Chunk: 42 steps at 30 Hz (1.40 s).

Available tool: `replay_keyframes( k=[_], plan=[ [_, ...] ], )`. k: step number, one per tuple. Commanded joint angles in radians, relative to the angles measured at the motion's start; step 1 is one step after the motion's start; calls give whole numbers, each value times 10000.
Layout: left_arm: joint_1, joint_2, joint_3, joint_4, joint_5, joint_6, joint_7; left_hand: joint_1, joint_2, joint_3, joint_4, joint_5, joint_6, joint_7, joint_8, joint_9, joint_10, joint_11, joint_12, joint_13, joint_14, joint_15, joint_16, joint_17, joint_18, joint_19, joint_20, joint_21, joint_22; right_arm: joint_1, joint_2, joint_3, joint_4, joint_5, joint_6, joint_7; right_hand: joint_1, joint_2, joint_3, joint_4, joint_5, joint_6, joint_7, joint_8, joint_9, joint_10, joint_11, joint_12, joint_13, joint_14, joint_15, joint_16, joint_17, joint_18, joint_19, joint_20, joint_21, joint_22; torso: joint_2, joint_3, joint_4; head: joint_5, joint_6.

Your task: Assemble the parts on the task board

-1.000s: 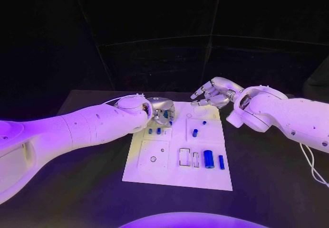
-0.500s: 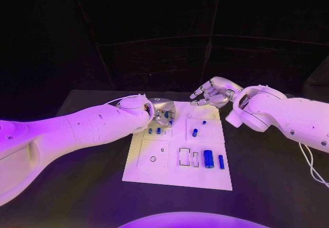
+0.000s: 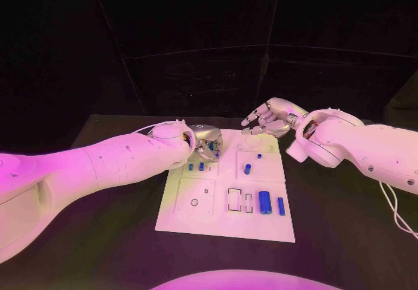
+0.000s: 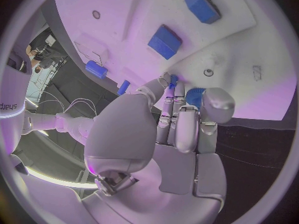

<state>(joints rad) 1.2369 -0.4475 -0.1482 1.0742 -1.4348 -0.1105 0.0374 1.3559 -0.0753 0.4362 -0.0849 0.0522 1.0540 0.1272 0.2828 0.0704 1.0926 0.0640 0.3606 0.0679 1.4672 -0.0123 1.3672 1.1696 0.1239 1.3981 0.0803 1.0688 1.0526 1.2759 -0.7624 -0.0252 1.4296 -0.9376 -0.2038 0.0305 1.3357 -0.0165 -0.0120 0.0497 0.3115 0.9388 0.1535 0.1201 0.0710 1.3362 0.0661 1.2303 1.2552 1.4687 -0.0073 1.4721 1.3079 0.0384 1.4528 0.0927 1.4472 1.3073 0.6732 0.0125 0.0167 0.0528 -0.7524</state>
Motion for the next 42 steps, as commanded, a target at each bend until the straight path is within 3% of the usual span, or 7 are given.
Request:
replay_keyframes(
  k=[1,10,18,21,29,42],
  plan=[
    [-33,-27,-18,-16,-66,-64,-95,113,118,197,-110,-45,91,18,-100,8,142,-28,-128,-14,125,-71,11,-71,-93,66,0,76,87,19,0,5,13,18,-30,54,-3,72,-41,8,56,55,-7,28,-12,-22,-20,-53,-5,596,-55,-61,744,166,-74,7,-61,52,-3,0,-3,-16,25],
    [-9,-335,35,365,-48,-694,107,134,105,544,-345,-34,234,46,-285,12,396,-17,-413,-6,145,-77,13,-148,-132,105,-6,286,329,19,-2,5,12,14,-39,65,-3,72,-41,8,56,55,-7,28,-12,-22,-20,-53,-5,596,-55,-61,744,166,-74,7,-61,52,-13,-6,17,-13,104],
    [17,-852,426,1047,107,-786,80,66,59,609,-390,-35,264,54,-362,9,466,-13,-525,-6,151,-77,11,-183,-138,112,-7,331,383,19,-14,5,5,13,-35,75,-5,85,-47,12,83,59,-6,36,-11,2,-20,-17,23,599,-55,-58,755,164,-69,7,-58,61,-11,-2,25,23,143],
    [21,-1101,515,1273,135,-775,29,46,44,614,-395,-36,266,57,-377,8,475,-10,-547,-7,153,-75,14,-183,-138,110,-6,333,388,19,-23,5,2,13,-35,75,-5,85,-47,12,83,59,-6,36,-11,2,-20,-17,23,599,-55,-58,755,164,-69,7,-58,61,-12,-7,46,23,140],
    [22,-1595,577,1501,178,-671,-117,-14,2,623,-407,-36,278,61,-421,7,502,-4,-611,-6,150,-69,5,-216,-143,112,-3,356,418,18,-38,5,-5,13,-26,74,-5,85,-47,12,83,59,-6,36,-11,2,-20,-17,23,599,-55,-58,755,164,-69,7,-58,61,7,-8,12,81,149],
    [-24,-1876,576,1445,186,-303,-290,-153,-86,594,-398,-43,283,64,-505,3,535,5,-731,-6,144,-61,-7,-262,-148,107,3,381,459,16,-36,5,-24,13,-6,82,-5,85,-47,12,83,59,-6,36,-11,2,-20,-17,23,599,-55,-58,755,164,-69,7,-58,61,3,-2,-4,92,111]
  ],
)
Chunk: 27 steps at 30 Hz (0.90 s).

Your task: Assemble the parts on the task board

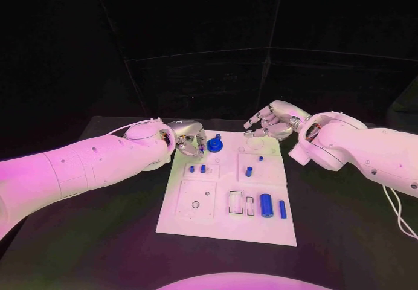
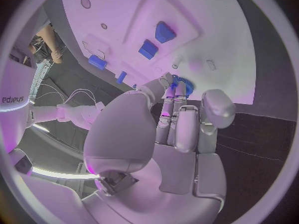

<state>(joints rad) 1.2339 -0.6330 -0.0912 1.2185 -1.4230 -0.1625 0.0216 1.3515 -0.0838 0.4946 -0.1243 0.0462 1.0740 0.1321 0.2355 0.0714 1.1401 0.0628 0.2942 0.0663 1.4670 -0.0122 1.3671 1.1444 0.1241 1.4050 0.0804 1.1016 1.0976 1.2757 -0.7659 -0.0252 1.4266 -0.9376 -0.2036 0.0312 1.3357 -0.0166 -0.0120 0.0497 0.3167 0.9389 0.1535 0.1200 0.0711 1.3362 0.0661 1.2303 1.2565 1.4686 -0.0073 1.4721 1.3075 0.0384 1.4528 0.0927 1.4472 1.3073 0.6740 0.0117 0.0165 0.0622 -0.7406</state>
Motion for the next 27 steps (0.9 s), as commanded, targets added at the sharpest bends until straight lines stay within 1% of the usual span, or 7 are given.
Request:
replay_keyframes(
  k=[1,6,8,14,20,24,27],
  plan=[
    [3,-34,6,0,68,234,-142,-111,-2,10,-3,18,82,14,-34,-7,61,17,-69,10,145,-61,-7,-11,-150,37,2,52,8,18,0,5,5,13,-7,75,-4,86,-48,12,31,60,-6,38,-12,2,-20,-17,10,600,-56,-59,760,163,-69,7,-58,61,-4,8,-2,-2,-1],
    [-5,-66,4,21,68,290,-187,-163,-23,-8,10,18,92,15,-57,-6,80,19,-104,12,143,-60,-14,-32,-149,33,4,53,14,18,6,5,2,13,-4,78,-4,89,-50,13,35,61,-7,40,-12,2,-20,-16,9,601,-56,-57,764,163,-68,6,-58,62,-3,10,-4,-3,-15],
    [-6,-70,3,31,68,328,-203,-180,-30,-14,15,18,97,14,-65,-5,88,18,-116,13,143,-60,-13,-34,-149,33,5,54,17,18,8,5,0,13,-3,78,-4,89,-50,13,35,61,-7,40,-12,2,-20,-16,9,601,-56,-57,764,163,-68,6,-58,62,-3,9,-13,19,-19],
    [-25,-38,-1,-1,69,480,-211,-207,-41,-24,23,17,102,12,-78,-4,98,18,-137,14,139,-59,-22,-57,-150,32,5,60,26,18,11,4,0,13,-2,77,-4,89,-50,13,35,61,-7,40,-12,2,-20,-16,9,601,-56,-57,764,163,-68,6,-58,62,-2,12,-8,21,-32],
    [-63,20,-3,-31,69,525,-183,-207,-41,-24,23,17,102,12,-78,-4,98,18,-137,14,139,-59,-22,-57,-150,32,5,60,26,18,27,4,-14,13,8,80,-4,89,-50,13,35,61,-7,40,-12,2,-20,-16,9,601,-56,-57,764,163,-68,6,-58,62,1,-3,-11,11,-43],
    [-82,63,-5,-59,69,557,-179,-207,-41,-24,23,17,102,12,-78,-4,98,18,-137,14,139,-59,-22,-57,-150,32,5,60,26,18,36,4,-21,13,12,81,-4,89,-50,13,35,61,-7,40,-12,2,-20,-16,9,601,-56,-57,764,163,-68,6,-58,62,-5,15,-12,13,-43],
    [-94,92,-6,-94,69,569,-174,-222,-47,-31,27,17,104,11,-87,-4,104,17,-150,14,136,-59,-28,-72,-149,28,5,54,23,17,41,4,-23,13,14,83,-4,89,-50,13,35,61,-7,40,-12,2,-20,-16,9,601,-56,-57,764,163,-68,6,-58,62,0,13,-10,6,-48]
  ],
)
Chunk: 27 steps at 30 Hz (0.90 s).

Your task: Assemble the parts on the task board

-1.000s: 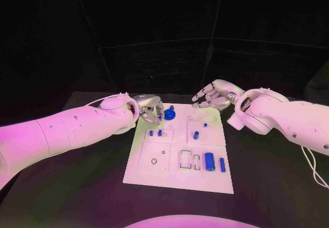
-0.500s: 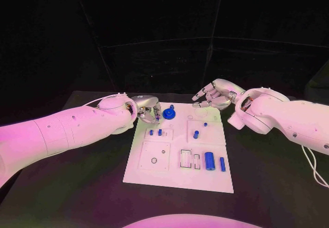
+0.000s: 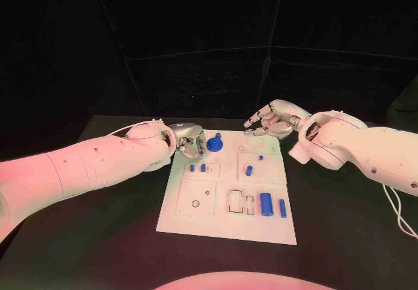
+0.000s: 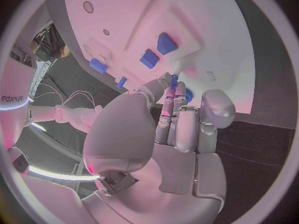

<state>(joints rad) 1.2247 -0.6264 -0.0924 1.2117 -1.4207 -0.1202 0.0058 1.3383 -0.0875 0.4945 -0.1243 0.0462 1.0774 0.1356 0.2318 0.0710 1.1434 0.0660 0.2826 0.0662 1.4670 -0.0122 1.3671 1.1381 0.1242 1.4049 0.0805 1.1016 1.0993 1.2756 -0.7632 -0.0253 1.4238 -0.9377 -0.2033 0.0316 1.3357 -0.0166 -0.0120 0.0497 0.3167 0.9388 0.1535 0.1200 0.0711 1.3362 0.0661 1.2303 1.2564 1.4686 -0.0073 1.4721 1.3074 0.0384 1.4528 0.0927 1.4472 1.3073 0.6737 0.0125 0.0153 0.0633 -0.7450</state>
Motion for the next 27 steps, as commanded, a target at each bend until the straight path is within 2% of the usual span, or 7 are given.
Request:
replay_keyframes(
  k=[1,15,27],
  plan=[
    [-4,33,5,-34,47,147,-14,-89,-9,-30,26,17,70,-23,-50,-1,70,-16,-33,15,137,-60,-28,-9,-150,29,5,55,6,18,15,5,5,14,12,79,-4,89,-50,13,35,61,-7,40,-13,2,-20,-16,10,601,-56,-57,765,163,-68,7,-58,62,3,5,2,-5,-3],
    [-107,141,2,-215,47,251,-55,-88,-22,-30,15,17,65,-29,-70,-2,71,-19,-59,15,126,-61,-49,-54,-147,22,4,45,-1,18,12,5,8,14,20,78,-4,89,-50,13,35,61,-7,40,-13,2,-20,-16,10,601,-56,-57,765,163,-68,7,-58,62,-3,1,7,-17,-28],
    [-221,176,1,-287,47,243,-28,-254,-195,-132,19,16,-156,43,-326,-45,-144,80,-389,-23,96,4,-84,-154,-150,-13,42,16,2,18,-5,5,16,14,13,82,-4,89,-50,13,35,61,-7,40,-13,2,-20,-16,10,601,-56,-57,765,163,-68,7,-58,62,0,1,12,-32,-36]
  ],
)
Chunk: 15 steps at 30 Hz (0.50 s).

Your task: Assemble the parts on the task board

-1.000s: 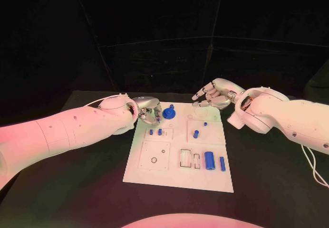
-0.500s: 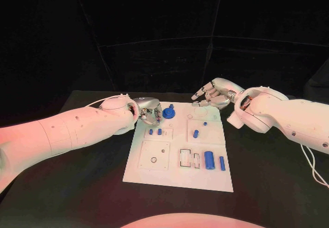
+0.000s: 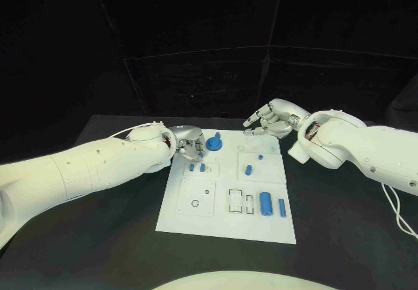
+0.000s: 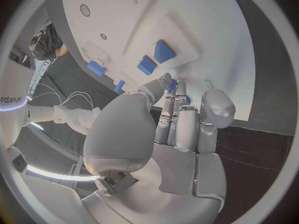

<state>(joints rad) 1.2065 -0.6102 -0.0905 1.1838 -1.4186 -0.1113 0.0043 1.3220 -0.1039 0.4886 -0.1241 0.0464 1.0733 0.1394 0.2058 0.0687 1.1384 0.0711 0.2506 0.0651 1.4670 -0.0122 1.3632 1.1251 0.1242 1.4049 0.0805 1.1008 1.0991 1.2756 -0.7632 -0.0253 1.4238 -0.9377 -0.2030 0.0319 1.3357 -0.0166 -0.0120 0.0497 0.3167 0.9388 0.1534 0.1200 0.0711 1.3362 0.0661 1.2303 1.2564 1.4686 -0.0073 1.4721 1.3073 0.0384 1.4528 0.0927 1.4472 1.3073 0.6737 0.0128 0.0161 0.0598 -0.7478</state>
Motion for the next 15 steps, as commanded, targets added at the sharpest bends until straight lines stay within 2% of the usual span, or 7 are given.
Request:
replay_keyframes(
  k=[1,15],
  plan=[
    [-44,13,-18,-11,27,144,-14,-109,-53,-81,18,13,-190,30,-124,-34,-138,53,-119,-16,94,20,-45,-31,-152,-16,52,22,7,18,-7,5,16,14,10,79,-4,89,-50,13,35,61,-6,41,-13,2,-20,-16,10,601,-56,-58,766,163,-68,6,-58,62,0,-2,4,2,-8],
    [-61,-26,-18,-27,167,-23,-35,-219,-255,-165,-6,13,-937,199,-707,-57,-668,266,-661,-20,32,201,-115,-250,-113,-129,209,-198,-159,18,-23,5,2,14,-1,62,-1,91,-52,12,38,61,-6,43,-13,-6,-20,-27,-1,600,-57,-63,758,165,-72,6,-64,52,0,-8,4,-8,-7]
  ],
)
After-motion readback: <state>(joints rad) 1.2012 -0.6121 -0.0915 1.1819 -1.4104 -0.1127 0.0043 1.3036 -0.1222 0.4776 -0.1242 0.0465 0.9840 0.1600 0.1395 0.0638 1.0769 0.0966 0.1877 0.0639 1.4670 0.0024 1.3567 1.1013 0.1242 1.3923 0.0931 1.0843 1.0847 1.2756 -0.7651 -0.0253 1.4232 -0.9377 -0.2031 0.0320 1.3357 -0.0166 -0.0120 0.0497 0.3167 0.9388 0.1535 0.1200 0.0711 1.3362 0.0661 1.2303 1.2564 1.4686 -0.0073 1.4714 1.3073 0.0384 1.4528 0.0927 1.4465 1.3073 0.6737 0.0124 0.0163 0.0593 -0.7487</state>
